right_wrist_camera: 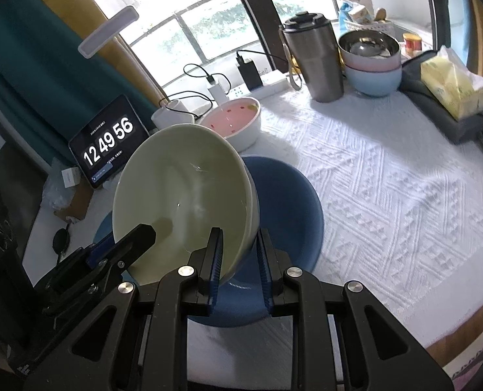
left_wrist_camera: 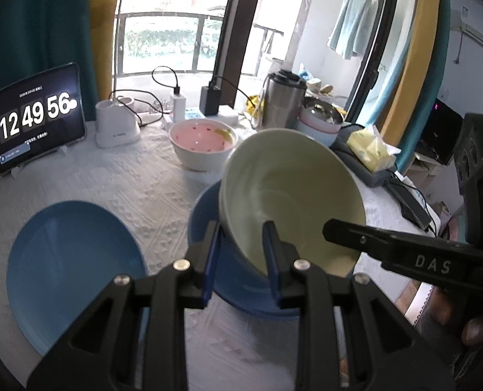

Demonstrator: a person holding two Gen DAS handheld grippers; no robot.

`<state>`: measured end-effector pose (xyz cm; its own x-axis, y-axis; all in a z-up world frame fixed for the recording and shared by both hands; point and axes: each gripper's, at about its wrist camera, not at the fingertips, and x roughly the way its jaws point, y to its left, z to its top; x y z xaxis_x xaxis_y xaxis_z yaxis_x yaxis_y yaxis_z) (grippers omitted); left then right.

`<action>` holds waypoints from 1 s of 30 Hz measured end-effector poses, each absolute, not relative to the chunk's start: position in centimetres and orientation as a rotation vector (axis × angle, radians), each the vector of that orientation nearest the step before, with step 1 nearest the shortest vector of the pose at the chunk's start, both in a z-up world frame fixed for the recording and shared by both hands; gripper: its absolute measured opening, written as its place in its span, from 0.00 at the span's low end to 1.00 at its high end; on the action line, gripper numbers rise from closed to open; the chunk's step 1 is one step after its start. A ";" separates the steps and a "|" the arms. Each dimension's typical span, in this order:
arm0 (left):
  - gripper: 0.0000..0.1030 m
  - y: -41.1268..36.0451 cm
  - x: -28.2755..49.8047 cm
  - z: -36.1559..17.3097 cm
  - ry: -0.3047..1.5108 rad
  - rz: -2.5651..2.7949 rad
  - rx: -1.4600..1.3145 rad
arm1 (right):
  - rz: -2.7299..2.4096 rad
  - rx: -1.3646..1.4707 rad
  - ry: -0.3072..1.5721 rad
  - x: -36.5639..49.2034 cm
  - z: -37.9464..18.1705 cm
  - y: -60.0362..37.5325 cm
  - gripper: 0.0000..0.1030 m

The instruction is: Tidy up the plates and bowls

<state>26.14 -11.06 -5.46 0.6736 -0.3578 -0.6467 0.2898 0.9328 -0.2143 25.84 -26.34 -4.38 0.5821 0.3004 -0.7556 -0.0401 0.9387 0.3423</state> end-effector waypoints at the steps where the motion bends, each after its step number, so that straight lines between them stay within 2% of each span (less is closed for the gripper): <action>1: 0.26 -11.2 26.0 -5.6 0.751 -0.366 -0.095 | 0.201 0.305 0.936 25.8 -4.6 -26.5 0.22; 24: 0.26 -13.0 25.9 -7.8 0.808 -0.363 -0.057 | 0.170 0.325 1.018 25.5 -7.7 -28.5 0.23; 30: 0.27 -12.8 26.0 -7.8 0.800 -0.348 -0.051 | 0.160 0.323 1.055 26.2 -8.3 -28.1 0.29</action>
